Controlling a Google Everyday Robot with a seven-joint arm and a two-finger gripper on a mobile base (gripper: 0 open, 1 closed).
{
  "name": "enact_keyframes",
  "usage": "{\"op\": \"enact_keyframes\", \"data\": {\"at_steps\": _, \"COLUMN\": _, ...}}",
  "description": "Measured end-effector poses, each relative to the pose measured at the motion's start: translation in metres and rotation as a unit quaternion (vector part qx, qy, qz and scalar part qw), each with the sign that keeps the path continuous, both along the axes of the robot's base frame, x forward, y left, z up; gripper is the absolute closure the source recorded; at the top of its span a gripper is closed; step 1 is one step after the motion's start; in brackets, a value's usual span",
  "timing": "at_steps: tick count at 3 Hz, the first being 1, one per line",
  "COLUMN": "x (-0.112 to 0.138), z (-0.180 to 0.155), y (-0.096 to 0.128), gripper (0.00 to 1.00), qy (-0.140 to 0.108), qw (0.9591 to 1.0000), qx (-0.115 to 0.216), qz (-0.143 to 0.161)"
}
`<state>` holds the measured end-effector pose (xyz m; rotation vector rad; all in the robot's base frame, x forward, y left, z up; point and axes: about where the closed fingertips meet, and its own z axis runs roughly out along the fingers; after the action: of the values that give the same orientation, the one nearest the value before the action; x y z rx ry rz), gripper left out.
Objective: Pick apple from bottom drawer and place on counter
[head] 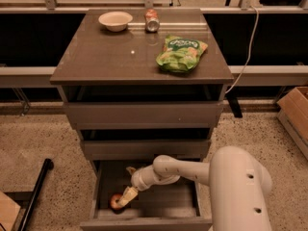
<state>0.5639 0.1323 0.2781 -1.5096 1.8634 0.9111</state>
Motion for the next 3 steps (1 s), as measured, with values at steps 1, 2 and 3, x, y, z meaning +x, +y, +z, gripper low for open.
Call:
{"op": "enact_keyframes", "data": {"at_steps": 1, "x": 0.010, "z": -0.036, "y": 0.007, "gripper": 0.00, "qy": 0.006, "qw": 0.9999, "qx": 0.005, "qz": -0.007}}
{"op": "enact_keyframes", "data": {"at_steps": 2, "x": 0.018, "z": -0.069, "y": 0.016, "gripper": 0.00, "qy": 0.014, "qw": 0.9998, "qx": 0.008, "qz": -0.015}}
{"op": "enact_keyframes", "data": {"at_steps": 3, "x": 0.018, "z": -0.097, "y": 0.029, "gripper": 0.00, "qy": 0.021, "qw": 0.9994, "qx": -0.018, "qz": -0.020}}
